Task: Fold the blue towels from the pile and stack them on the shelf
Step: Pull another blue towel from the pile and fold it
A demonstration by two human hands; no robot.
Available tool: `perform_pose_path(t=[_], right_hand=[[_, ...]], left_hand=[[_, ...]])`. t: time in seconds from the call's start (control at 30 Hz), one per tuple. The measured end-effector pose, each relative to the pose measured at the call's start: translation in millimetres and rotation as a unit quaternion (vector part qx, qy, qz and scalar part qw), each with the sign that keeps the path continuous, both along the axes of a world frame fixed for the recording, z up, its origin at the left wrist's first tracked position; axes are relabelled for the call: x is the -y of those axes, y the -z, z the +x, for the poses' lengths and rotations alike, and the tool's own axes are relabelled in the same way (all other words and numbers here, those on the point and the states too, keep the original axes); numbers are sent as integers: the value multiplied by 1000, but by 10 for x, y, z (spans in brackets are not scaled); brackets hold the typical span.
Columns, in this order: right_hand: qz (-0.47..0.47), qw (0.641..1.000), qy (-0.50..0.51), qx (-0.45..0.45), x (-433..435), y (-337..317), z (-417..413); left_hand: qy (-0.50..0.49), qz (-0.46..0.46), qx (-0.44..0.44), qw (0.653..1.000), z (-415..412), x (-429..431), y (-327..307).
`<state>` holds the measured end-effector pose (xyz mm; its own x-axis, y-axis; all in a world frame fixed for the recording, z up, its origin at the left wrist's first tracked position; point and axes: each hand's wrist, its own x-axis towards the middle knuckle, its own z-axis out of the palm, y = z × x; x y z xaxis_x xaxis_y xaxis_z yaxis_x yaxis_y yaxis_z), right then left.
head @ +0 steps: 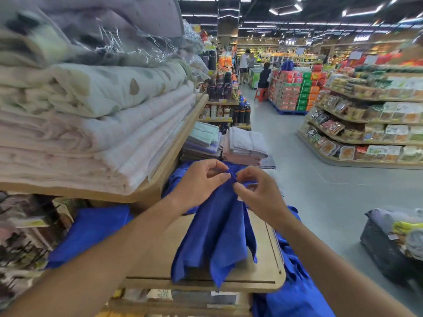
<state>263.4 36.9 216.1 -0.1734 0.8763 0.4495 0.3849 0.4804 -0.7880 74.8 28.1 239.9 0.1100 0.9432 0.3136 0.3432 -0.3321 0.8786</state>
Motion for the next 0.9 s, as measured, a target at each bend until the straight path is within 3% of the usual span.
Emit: perform_pose_path(t=[0.17,0.37,0.6,0.73,0.9], right_hand=[[9,995,-28,95,-78,-580,117],[-64,991,-62,102,-147,-1208,230],[-67,978,-37,195,-148,-1456,449],[-113,975,-55,181,-148,-1461,671],[-120,963,-60,234,-230,-1363,864]], left_hand=[[6,90,-81,993,63,-107,-716],[-7,130,-99,987,47,-225,-1549],[-57,167,-67,982,-196,-315,-2202],[-80,181,-42,979,-360,-311,-2358],[-92,184,-4,979,-496,-361,-2432]])
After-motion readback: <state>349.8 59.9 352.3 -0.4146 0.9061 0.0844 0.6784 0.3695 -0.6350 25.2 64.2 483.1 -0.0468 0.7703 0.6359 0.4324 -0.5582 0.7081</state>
